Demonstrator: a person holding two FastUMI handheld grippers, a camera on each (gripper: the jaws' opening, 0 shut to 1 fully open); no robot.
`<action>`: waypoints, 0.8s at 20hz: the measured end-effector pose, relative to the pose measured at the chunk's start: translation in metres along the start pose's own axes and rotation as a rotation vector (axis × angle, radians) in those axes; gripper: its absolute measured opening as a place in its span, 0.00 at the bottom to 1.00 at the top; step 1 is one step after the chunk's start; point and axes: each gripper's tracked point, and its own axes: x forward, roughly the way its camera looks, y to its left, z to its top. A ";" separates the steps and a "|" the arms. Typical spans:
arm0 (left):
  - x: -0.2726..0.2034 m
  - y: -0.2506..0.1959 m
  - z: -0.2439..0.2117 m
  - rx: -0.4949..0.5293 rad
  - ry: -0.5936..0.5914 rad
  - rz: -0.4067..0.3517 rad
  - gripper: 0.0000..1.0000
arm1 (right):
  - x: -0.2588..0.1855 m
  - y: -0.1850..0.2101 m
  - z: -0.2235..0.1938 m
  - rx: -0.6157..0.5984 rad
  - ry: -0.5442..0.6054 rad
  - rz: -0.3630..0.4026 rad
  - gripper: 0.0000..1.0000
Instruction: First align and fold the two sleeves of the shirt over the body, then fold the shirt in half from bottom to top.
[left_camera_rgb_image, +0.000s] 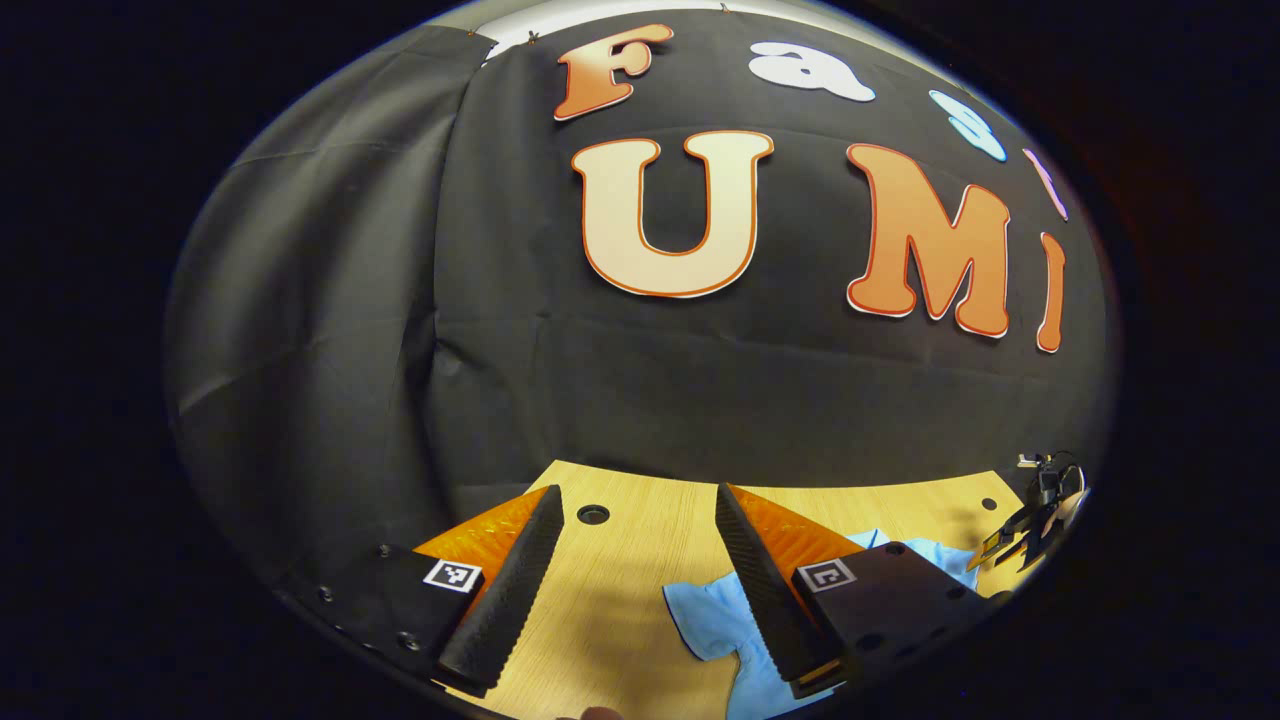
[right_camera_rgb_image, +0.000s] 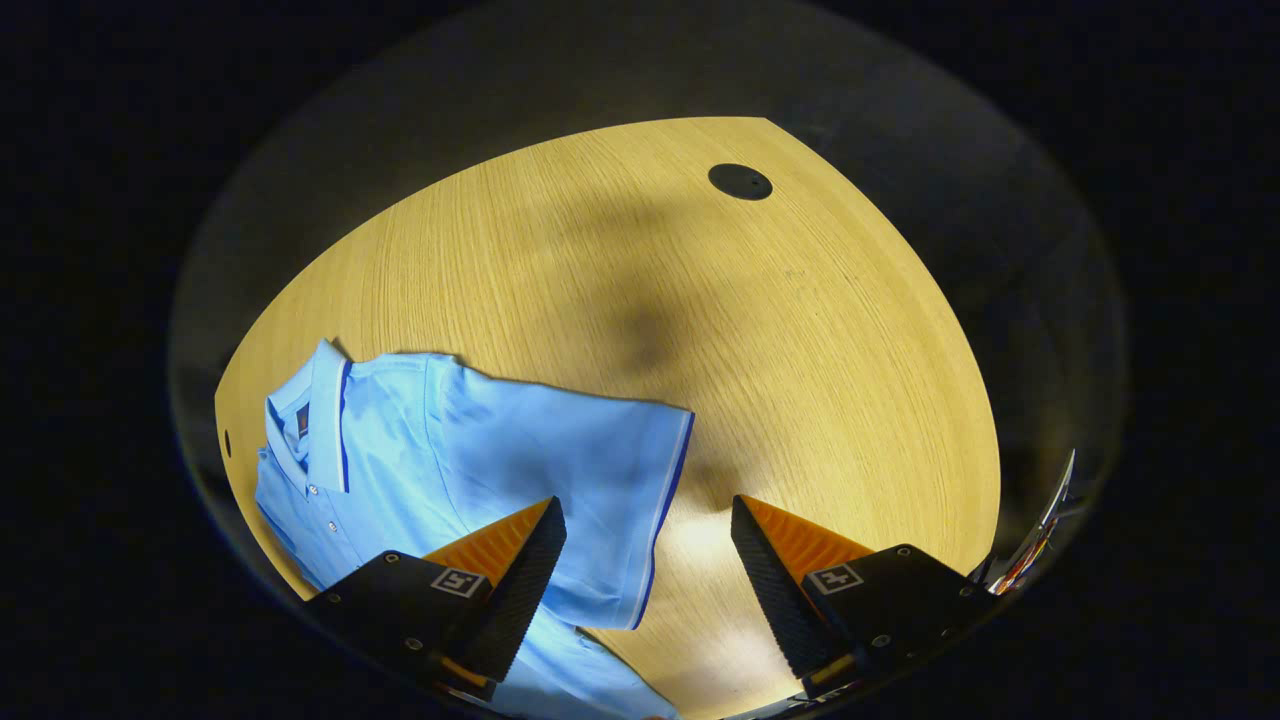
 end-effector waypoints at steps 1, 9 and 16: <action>0.000 -0.001 0.000 -0.001 0.003 -0.002 0.99 | 0.003 0.000 -0.002 0.004 0.009 0.000 1.00; 0.002 0.003 -0.007 -0.006 0.021 0.008 0.99 | 0.015 -0.001 -0.011 0.057 0.061 0.010 0.98; -0.002 -0.001 -0.014 -0.003 0.031 -0.001 0.99 | 0.018 -0.002 -0.004 0.087 0.030 0.014 0.08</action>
